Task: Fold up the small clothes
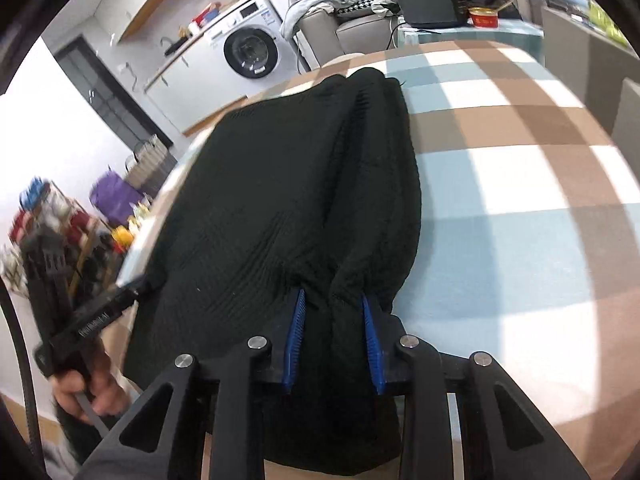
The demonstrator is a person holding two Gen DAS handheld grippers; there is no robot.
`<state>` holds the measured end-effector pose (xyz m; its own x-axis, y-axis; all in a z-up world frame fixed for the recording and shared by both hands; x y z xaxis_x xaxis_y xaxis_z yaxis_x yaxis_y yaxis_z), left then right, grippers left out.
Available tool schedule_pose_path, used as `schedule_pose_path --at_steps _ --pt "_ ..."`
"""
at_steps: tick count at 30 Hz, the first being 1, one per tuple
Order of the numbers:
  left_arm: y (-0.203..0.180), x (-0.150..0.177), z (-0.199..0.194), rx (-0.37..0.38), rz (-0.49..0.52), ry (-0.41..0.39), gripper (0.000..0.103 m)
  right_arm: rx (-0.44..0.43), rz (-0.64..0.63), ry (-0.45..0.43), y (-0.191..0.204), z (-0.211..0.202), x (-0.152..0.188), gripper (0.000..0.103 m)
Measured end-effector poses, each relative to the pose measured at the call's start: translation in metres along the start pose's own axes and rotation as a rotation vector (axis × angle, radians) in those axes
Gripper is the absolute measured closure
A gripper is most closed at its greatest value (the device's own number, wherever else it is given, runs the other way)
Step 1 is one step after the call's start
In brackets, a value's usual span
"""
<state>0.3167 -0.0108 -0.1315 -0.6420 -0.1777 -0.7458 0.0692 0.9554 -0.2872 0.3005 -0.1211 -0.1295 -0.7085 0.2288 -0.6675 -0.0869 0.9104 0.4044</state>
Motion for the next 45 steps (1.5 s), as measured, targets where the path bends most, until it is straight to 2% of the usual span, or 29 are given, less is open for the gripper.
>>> schedule_pose_path --at_steps 2,3,5,7,9,12,16,19,23,29,31,32,34,35,36,37,40,41,43,45 --pt "0.005 -0.001 -0.006 0.006 -0.029 0.0 0.088 -0.01 0.014 0.006 -0.003 -0.01 0.005 0.065" --pt "0.008 0.001 -0.01 -0.001 -0.021 -0.001 0.085 -0.014 0.016 0.007 -0.005 -0.015 0.007 0.062" --pt "0.01 0.009 -0.018 -0.006 0.005 0.009 0.078 -0.042 0.029 0.022 -0.007 -0.032 0.019 0.06" --pt "0.011 0.021 -0.024 0.008 -0.011 0.029 0.073 -0.06 0.02 0.033 -0.005 -0.043 0.03 0.06" --pt "0.01 0.032 -0.028 0.018 -0.034 0.038 0.073 -0.044 -0.035 0.062 -0.003 -0.047 0.045 0.066" --pt "0.004 0.042 -0.038 0.025 -0.021 0.026 0.074 -0.048 -0.032 0.059 -0.002 -0.052 0.058 0.072" --pt "0.001 0.046 -0.041 0.031 -0.009 0.023 0.084 -0.05 -0.013 0.049 -0.002 -0.051 0.058 0.074" --pt "0.0 0.04 -0.036 0.02 0.008 0.017 0.087 -0.046 -0.049 0.042 0.005 -0.048 0.056 0.078" --pt "0.006 0.028 -0.026 -0.006 0.024 0.001 0.087 -0.047 -0.046 0.03 0.013 -0.035 0.048 0.079" --pt "0.011 0.013 -0.019 -0.035 0.064 -0.006 0.085 0.001 -0.115 0.001 0.019 -0.022 0.034 0.078" --pt "0.011 0.01 -0.024 -0.052 0.101 -0.024 0.079 0.012 -0.15 -0.027 0.018 -0.03 0.032 0.072" --pt "0.01 0.01 -0.028 -0.058 0.123 -0.032 0.075 0.038 -0.169 -0.051 0.016 -0.036 0.03 0.061" --pt "0.008 0.009 -0.037 -0.065 0.142 -0.057 0.054 0.067 -0.192 -0.095 0.011 -0.047 0.024 0.049" --pt "0.007 0.008 -0.043 -0.061 0.144 -0.078 0.047 0.076 -0.203 -0.12 0.011 -0.054 0.021 0.038" --pt "0.006 0.006 -0.048 -0.058 0.143 -0.1 0.034 0.079 -0.208 -0.137 0.012 -0.057 0.019 0.031" --pt "0.004 0.004 -0.055 -0.054 0.142 -0.134 0.024 0.083 -0.217 -0.165 0.013 -0.063 0.017 0.019" --pt "-0.001 0.004 -0.068 -0.045 0.159 -0.195 0.015 0.064 -0.263 -0.212 0.022 -0.072 0.013 0.0" --pt "-0.003 0.004 -0.071 -0.045 0.171 -0.206 0.013 0.056 -0.283 -0.236 0.027 -0.075 0.011 0.0" --pt "-0.006 0.005 -0.077 -0.056 0.184 -0.231 0.001 0.034 -0.327 -0.293 0.039 -0.081 0.011 0.0" --pt "-0.009 0.005 -0.085 -0.054 0.188 -0.274 0.001 0.01 -0.339 -0.323 0.046 -0.083 0.01 0.0"
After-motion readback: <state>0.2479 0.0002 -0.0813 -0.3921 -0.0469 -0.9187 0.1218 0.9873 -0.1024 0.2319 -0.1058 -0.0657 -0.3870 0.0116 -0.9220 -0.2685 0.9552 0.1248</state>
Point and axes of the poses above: each gripper's, at about its wrist camera, not at the fingertips, and z roughly the way its jaws point, y to its left, x to its underside, the point moved 9 cm from there along z, roughly the way its jaws point, and after that the axes turned 13 degrees about -y, right-handed, at the moved point
